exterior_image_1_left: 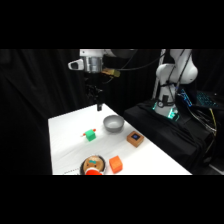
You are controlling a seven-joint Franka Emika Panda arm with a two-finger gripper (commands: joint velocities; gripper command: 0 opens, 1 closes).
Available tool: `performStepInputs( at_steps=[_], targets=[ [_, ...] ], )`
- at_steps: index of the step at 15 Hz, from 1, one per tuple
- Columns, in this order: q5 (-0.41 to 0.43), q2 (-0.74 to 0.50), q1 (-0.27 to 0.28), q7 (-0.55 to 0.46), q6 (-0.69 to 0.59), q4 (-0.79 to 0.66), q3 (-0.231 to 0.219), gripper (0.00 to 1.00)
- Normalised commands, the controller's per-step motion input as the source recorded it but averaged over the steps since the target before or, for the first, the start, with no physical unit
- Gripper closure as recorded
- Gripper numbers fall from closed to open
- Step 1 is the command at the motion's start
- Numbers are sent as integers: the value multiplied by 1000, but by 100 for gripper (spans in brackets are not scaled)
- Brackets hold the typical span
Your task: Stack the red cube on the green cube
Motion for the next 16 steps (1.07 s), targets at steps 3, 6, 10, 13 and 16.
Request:
performStepInputs(
  at_steps=[3, 6, 10, 13, 16],
  targets=[
    [-25, -25, -1, 45, 27, -16, 36, 0],
    [-54, -26, 44, 188, 32, -10, 61, 0],
    [-74, -2, 94, 290, 20, -28, 85, 0],
    [-134, 37, 126, 381, 63, -48, 91, 0],
    [-193, 86, 135, 453, 131, -18, 75, 0]
  ],
)
